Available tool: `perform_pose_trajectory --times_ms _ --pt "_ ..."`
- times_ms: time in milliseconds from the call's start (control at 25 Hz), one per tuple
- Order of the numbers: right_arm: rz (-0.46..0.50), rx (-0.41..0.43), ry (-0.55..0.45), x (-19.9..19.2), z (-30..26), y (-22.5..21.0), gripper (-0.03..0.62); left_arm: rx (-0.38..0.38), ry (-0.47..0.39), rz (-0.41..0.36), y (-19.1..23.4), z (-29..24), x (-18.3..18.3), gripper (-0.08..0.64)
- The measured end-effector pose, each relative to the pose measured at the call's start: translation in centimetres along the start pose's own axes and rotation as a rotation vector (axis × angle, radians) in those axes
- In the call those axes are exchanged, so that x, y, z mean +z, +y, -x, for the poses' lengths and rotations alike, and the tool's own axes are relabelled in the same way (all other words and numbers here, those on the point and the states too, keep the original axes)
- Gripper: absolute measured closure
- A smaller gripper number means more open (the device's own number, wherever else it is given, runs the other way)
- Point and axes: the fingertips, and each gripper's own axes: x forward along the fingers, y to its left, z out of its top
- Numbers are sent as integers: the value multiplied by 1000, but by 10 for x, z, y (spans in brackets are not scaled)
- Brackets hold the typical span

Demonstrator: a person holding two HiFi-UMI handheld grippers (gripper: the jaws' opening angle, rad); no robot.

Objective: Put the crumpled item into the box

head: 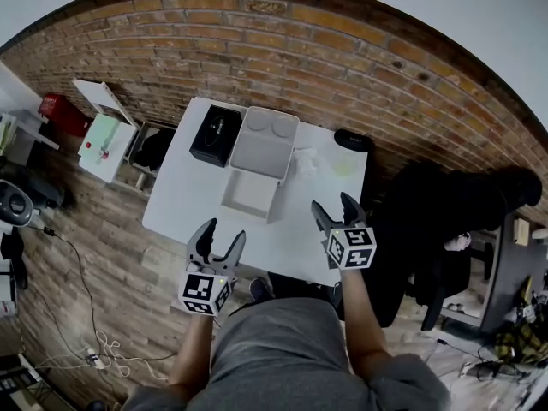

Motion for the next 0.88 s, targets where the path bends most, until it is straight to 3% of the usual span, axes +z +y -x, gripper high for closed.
perform_pose_trajectory --times_ms 600,720,880 --pt "-10 -13 126 -29 -78 -35 267 8 45 27 27 -45 -2 289" --pt "-10 -54 117 -33 -96 -50 345 -2 60 21 29 -54 -3 288" --pt "-12 -52 153 -48 -118 -62 342 -5 70 26 32 -62 -5 290"
